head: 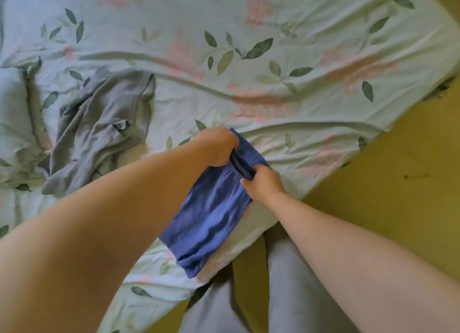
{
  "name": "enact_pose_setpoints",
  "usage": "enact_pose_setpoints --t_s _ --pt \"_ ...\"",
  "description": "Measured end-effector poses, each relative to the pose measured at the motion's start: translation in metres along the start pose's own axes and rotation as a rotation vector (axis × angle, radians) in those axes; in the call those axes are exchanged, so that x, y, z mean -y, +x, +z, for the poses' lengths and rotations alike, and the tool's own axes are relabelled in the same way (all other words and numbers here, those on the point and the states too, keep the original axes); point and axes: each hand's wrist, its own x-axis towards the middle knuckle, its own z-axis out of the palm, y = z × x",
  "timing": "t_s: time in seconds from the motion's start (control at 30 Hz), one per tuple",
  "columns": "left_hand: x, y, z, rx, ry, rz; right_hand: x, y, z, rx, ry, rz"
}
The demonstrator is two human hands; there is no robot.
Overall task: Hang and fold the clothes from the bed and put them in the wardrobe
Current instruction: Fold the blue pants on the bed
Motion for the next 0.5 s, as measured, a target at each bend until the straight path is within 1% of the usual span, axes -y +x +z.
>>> enact_pose_setpoints --t_s 0.1,0.2,0.27,0.33,0.4,0.5 --pt "0.001 0.039 0.000 0.023 0.014 -0.022 -0.012 0.038 -0.015 -0.016 -0.186 -0.049" --pt "-0.003 0.064 0.006 -0.034 0.041 -0.016 -0.020 0.060 -0.023 -0.053 -0.295 -0.063" --pt "-0.007 0.076 0.013 -0.072 0.157 0.016 -0.024 0.069 -0.022 -0.056 -0.297 -0.063" --pt "-0.011 0.086 0.014 -0.074 0.301 0.070 -0.026 0.076 -0.020 -0.058 -0.287 -0.069" --pt "-0.017 0.096 0.007 -0.014 0.411 0.127 -0.025 0.082 -0.019 -0.039 -0.273 -0.053" --pt "-0.026 0.108 -0.005 0.151 0.499 0.178 -0.025 0.089 -0.015 0.043 -0.309 -0.024"
